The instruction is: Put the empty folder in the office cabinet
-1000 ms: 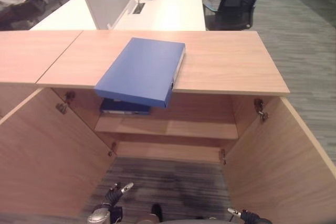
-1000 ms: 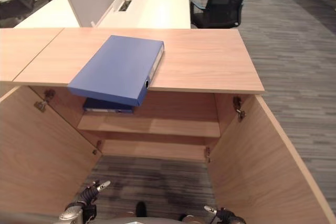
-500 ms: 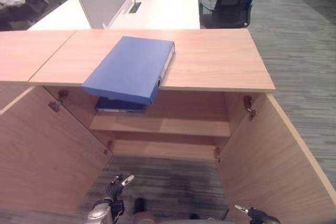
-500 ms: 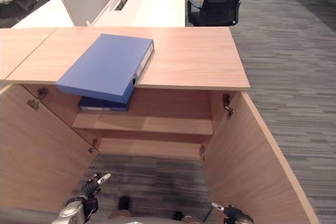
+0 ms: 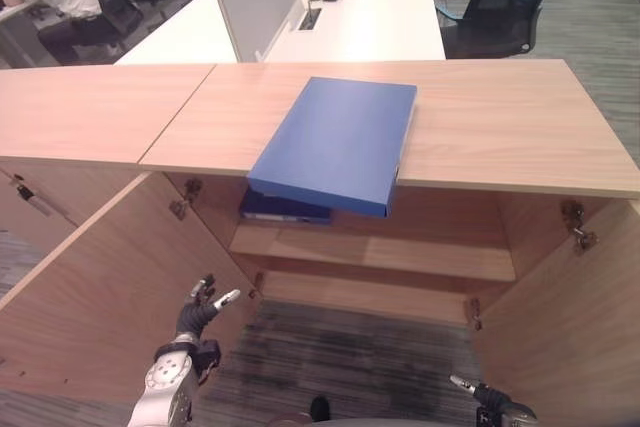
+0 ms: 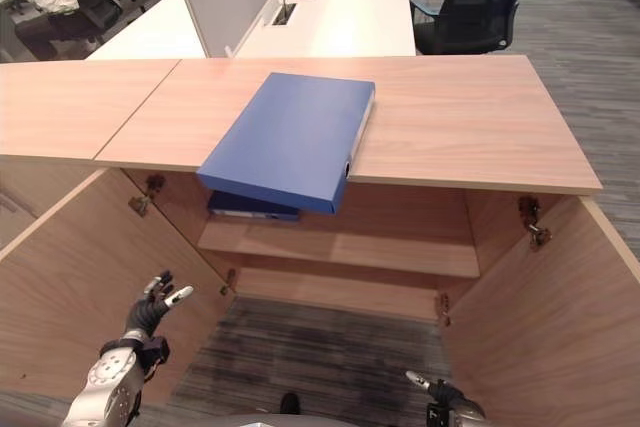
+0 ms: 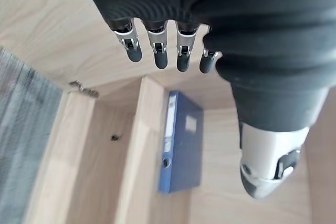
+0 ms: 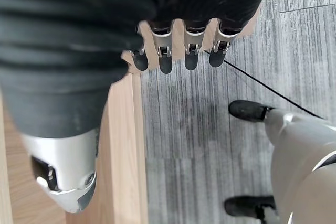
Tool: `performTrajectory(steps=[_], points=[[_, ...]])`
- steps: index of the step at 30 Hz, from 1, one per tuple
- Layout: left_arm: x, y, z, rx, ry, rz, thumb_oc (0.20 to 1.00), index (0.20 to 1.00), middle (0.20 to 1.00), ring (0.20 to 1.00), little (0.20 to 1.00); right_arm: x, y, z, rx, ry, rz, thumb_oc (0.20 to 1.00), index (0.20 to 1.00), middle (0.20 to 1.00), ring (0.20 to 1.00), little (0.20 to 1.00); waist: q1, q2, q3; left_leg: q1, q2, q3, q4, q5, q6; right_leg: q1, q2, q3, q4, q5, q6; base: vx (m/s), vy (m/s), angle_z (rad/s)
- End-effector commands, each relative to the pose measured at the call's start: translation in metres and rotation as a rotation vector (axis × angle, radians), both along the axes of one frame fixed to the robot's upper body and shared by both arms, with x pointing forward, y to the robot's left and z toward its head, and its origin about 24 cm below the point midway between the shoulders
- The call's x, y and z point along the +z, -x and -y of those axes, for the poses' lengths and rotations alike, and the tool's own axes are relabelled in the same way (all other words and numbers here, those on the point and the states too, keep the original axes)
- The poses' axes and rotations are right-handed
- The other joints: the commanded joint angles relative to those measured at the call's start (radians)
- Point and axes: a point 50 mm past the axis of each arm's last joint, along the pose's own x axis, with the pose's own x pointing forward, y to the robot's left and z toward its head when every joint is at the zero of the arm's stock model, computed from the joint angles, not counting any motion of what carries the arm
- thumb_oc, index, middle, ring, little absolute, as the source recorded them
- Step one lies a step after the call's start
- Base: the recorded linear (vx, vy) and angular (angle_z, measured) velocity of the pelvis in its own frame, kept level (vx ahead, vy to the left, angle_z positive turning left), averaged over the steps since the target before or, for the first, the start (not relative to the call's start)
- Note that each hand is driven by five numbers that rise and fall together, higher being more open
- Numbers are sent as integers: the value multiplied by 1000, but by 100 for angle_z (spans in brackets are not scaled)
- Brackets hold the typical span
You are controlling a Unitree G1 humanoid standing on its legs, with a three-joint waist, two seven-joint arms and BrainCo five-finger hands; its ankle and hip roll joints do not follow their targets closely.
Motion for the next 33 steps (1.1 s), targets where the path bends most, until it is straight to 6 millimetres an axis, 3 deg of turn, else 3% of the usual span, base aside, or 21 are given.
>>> performTrajectory(steps=[1,2,3,4,8,9,14,23,33], points=[[64,-12,-34,160,-336,264,1000,1000,1000,1000,1000,-6,1,-16,-62,-37,-13,1000,1000,1000,1000,1000,32,-74,-10,-49,18,-30,2,-73,-24,-3,-90,-7,-14,58,70,31,-54,0],[64,-12,-34,161,-336,263,1000,1000,1000,1000,1000,-6,1,-16,-62,-37,-13,1000,1000,1000,1000,1000,32,-75,-11,-50,18,-31,2,-73,-24,-4,-90,-7,-14,58,70,39,-73,2],[83,-13,-41,214,-483,319,1000,1000,1000,1000,1000,-8,4,-22,-80,-44,-7,1000,1000,1000,1000,1000,37,-87,-10,-50,20,-31,2,-75,-27,0,-88,-11,-15,55,71,13,-36,1],[83,-13,-41,214,-483,319,1000,1000,1000,1000,1000,-8,4,-22,-80,-45,-7,1000,1000,1000,1000,1000,37,-88,-11,-51,20,-31,2,-74,-27,-1,-88,-12,-16,56,71,23,-47,2],[127,-19,-46,324,-779,472,1000,1000,1000,1000,1000,-13,10,-33,-82,-47,-24,1000,1000,1000,1000,1000,39,-108,-14,-48,27,-29,2,-77,-36,3,-86,-20,-18,54,75,20,-44,4],[142,-22,-43,330,-858,537,1000,1000,1000,1000,1000,-14,12,-36,-76,-45,-27,1000,1000,1000,1000,1000,37,-114,-16,-46,30,-27,2,-79,-39,2,-85,-19,-19,54,76,12,-38,1],[176,-32,-16,171,-995,709,1000,1000,1000,1000,1000,-14,11,-38,-50,-39,-35,1000,1000,1000,1000,1000,29,-119,-17,-42,33,-21,2,-86,-41,1,-81,-20,-20,58,77,5,-8,0],[213,-46,43,-196,-1221,953,1000,1000,1000,1000,1000,-16,15,-39,1,-24,-69,1000,1000,1000,1000,1000,0,-123,-29,-26,33,-3,2,-100,-41,0,-79,-13,-19,66,84,5,-7,-4],[217,-58,83,-410,-1206,1050,1000,1000,1000,1000,1000,-16,17,-39,29,-9,-85,1000,1000,1000,1000,1000,-24,-122,-36,-13,33,3,2,-107,-38,0,-80,-7,-20,69,89,1,0,0]])
